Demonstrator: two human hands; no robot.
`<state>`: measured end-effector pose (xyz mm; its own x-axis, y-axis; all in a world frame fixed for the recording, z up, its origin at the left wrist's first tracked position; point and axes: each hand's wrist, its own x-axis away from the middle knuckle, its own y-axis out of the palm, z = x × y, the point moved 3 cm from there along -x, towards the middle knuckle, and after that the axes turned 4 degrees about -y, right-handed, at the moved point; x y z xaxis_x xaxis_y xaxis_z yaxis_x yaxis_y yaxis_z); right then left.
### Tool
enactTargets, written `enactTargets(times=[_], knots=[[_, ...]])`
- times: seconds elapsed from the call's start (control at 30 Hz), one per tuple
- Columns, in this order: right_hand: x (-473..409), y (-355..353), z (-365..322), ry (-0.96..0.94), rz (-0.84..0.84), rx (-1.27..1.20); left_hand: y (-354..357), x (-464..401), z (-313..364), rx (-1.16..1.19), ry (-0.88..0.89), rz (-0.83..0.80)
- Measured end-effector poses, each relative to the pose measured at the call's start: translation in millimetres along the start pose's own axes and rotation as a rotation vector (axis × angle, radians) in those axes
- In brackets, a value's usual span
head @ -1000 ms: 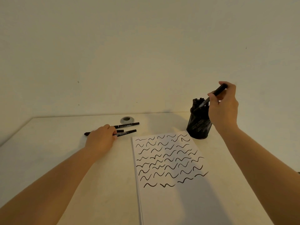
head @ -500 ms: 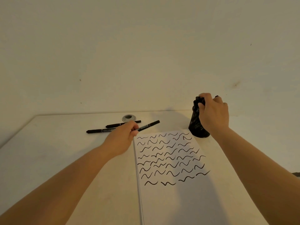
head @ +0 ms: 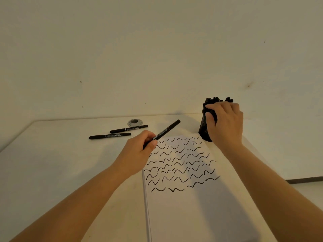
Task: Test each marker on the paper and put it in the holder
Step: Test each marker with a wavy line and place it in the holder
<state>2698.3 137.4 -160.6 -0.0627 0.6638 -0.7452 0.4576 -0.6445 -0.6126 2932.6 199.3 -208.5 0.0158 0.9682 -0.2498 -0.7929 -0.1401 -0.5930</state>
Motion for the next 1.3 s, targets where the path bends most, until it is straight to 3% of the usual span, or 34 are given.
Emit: enactTargets(times=[0.17,0.27,0.47,0.53,0.7,1.07,1.13,1.2,1.3], knots=[[49,-13,-53,0.214,-0.291,-0.695,9,23,18,0.176,-0.024,0.004],[74,-10,-76,0.276,-0.391,-0.81,15,41,25,0.142,0.008,-0.051],[98,-10,-89,0.525,-0.246,-0.974,8,69,21,-0.009,0.033,-0.026],[105,-9,-99,0.55,-0.285,-1.029,5,75,24,-0.125,0.063,-0.028],[115,-7,-113,0.506,-0.416,-0.988,4,86,30,-0.398,0.107,-0.038],[133,-13,-120,0.517,-0.272,-1.054,-2,90,23,0.038,-0.034,-0.462],[128,-13,-103,0.692,-0.159,-1.053,-4,92,14,0.135,-0.101,-0.54],[117,-19,-79,0.82,-0.067,-1.071,-12,93,-2,0.227,-0.202,-0.508],[115,-24,-68,0.649,-0.216,-0.901,-26,87,-24,0.126,-0.232,-0.234]])
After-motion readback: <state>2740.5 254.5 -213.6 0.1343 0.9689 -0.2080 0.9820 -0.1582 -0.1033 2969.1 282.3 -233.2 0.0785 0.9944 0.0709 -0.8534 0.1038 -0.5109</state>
